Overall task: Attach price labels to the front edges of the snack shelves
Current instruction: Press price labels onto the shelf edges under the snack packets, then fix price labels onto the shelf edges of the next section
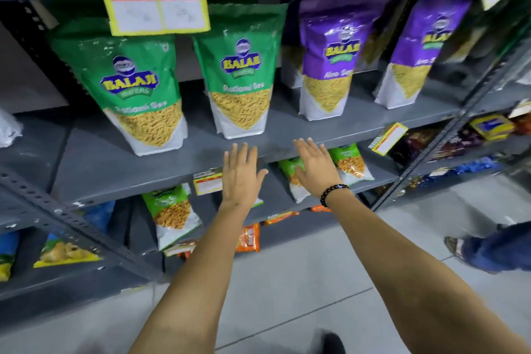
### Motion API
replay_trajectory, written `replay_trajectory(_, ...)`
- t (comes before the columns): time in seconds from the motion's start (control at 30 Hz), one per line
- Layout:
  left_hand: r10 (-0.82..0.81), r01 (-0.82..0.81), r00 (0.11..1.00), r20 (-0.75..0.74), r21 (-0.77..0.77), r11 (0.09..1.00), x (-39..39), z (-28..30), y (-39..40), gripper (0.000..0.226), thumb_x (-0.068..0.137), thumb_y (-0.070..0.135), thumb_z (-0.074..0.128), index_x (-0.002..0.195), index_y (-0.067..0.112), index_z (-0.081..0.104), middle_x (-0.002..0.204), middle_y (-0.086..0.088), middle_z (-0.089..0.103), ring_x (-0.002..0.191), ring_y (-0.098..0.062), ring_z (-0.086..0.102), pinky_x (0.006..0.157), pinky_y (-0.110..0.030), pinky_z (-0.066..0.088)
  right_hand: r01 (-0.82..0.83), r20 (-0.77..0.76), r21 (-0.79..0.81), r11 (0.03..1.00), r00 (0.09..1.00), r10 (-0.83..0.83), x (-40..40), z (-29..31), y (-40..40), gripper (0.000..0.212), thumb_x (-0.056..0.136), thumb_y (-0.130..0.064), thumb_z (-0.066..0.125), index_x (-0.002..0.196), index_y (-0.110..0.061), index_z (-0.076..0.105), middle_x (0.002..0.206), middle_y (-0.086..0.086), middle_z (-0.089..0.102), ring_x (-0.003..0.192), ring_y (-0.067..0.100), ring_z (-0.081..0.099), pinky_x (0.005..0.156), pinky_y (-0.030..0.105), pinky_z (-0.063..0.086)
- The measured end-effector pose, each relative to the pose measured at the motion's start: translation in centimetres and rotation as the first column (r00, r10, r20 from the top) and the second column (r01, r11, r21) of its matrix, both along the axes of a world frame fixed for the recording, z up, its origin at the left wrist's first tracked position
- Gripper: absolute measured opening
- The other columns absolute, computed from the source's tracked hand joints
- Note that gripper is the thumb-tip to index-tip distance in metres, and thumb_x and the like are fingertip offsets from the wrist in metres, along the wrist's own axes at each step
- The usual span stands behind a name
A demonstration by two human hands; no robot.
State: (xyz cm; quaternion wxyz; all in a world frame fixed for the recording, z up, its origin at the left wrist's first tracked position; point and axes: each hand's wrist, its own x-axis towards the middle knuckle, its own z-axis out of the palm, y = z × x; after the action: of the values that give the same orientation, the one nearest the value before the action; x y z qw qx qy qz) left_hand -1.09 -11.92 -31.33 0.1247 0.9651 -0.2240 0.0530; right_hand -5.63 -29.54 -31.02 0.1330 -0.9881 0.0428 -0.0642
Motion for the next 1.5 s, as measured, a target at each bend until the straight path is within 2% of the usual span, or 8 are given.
replay_trajectory(0.23, -0.175, 0.175, 0.985, -0.007, -0.048, 0.983, -2.3, -0.1, -14.5, 0.035, 0.096, 0.032, 0.049, 0.124, 0.013, 0.054, 0.157, -0.010, 0.017, 0.145, -0.034, 0.005, 0.121, -0.048, 0.006, 0.110, 0.000, -0.148, 0.983, 0.994, -0.111, -3.0, 1.9, -15.3, 0.050, 0.094, -0.013, 0.044, 0.140, -0.012, 0.025, 0.153, 0.012, 0.024, 0.143, 0.028, 0.014, 0.119, 0.049, 0.012)
replay_trajectory(0.57, 0.007, -0.010, 0.992, -0.127, -0.022, 1.000, -3.8, -2.5, -31.0, 0.039, 0.094, 0.041, 0.049, 0.118, 0.014, 0.061, 0.158, -0.016, -0.005, 0.144, -0.040, -0.008, 0.120, -0.051, 0.001, -0.068, -0.162, -0.236, 0.969, 0.986, 0.030, -1.0, 1.7, -31.3, 0.044, 0.096, -0.014, 0.041, 0.138, -0.019, 0.031, 0.155, 0.011, 0.020, 0.144, 0.028, 0.011, 0.119, 0.049, 0.012)
replay_trajectory(0.9, 0.178, -0.181, 0.979, -0.101, -0.020, 0.983, -1.3, -4.7, -36.6, 0.024, 0.087, 0.035, 0.059, 0.090, 0.013, 0.069, 0.158, -0.019, -0.001, 0.143, -0.043, -0.005, 0.118, -0.057, 0.000, -0.219, -0.114, 0.003, 0.976, 0.969, 0.217, 3.7, 0.9, -34.6, 0.031, 0.093, -0.012, 0.050, 0.123, -0.013, 0.055, 0.152, 0.015, 0.026, 0.141, 0.032, 0.020, 0.115, 0.044, 0.024)
replay_trajectory(1.07, 0.244, -0.251, 0.963, -0.113, -0.055, 0.966, -1.1, -5.1, -37.4, 0.016, 0.085, 0.030, 0.063, 0.080, 0.016, 0.070, 0.157, -0.018, 0.005, 0.144, -0.042, -0.003, 0.118, -0.056, 0.000, -0.204, -0.126, 0.118, 0.972, 0.968, 0.218, 4.9, 1.3, -34.8, 0.014, 0.085, -0.015, 0.061, 0.091, -0.009, 0.071, 0.146, 0.011, 0.041, 0.129, 0.026, 0.043, 0.097, 0.037, 0.042)
replay_trajectory(1.17, 0.276, -0.285, 0.954, -0.121, -0.071, 0.956, -1.0, -5.1, -37.7, 0.015, 0.086, 0.026, 0.062, 0.077, 0.017, 0.069, 0.157, -0.018, 0.007, 0.144, -0.042, -0.002, 0.118, -0.056, 0.002, -0.231, -0.153, 0.093, 0.968, 0.958, 0.243, 5.3, 1.3, -34.5, 0.009, 0.080, -0.015, 0.065, 0.077, -0.007, 0.069, 0.135, 0.013, 0.052, 0.113, 0.029, 0.055, 0.083, 0.036, 0.047)
replay_trajectory(1.27, 0.291, -0.303, 0.949, -0.123, -0.102, 0.947, -1.0, -5.1, -37.9, 0.016, 0.088, 0.020, 0.057, 0.078, 0.014, 0.068, 0.157, -0.017, 0.011, 0.144, -0.041, 0.001, 0.118, -0.055, 0.001, -0.248, -0.134, 0.074, 0.966, 0.957, 0.256, 5.4, 0.9, -34.5, 0.009, 0.080, -0.011, 0.063, 0.076, -0.003, 0.063, 0.121, 0.017, 0.059, 0.101, 0.035, 0.058, 0.077, 0.037, 0.047)
replay_trajectory(1.4, 0.247, -0.259, 0.965, -0.082, -0.219, 0.941, -1.2, -4.9, -37.0, 0.012, 0.084, 0.011, 0.057, 0.078, 0.005, 0.066, 0.153, -0.021, 0.024, 0.143, -0.042, 0.011, 0.118, -0.054, 0.005, -0.252, -0.153, 0.171, 0.952, 0.948, 0.279, 4.8, 0.6, -35.1, 0.020, 0.081, -0.006, 0.062, 0.067, -0.006, 0.047, 0.109, 0.021, 0.061, 0.106, 0.038, 0.057, 0.080, 0.043, 0.050)
replay_trajectory(1.5, 0.180, -0.194, 0.979, -0.092, -0.177, 0.965, -1.6, -4.6, -36.1, 0.014, 0.088, 0.017, 0.055, 0.082, 0.009, 0.065, 0.155, -0.018, 0.022, 0.144, -0.038, 0.010, 0.120, -0.053, 0.006, -0.226, -0.187, 0.230, 0.947, 0.944, 0.271, 3.9, 0.1, -35.8, 0.020, 0.082, -0.007, 0.064, 0.069, -0.006, 0.049, 0.132, 0.021, 0.053, 0.126, 0.036, 0.045, 0.099, 0.043, 0.041)
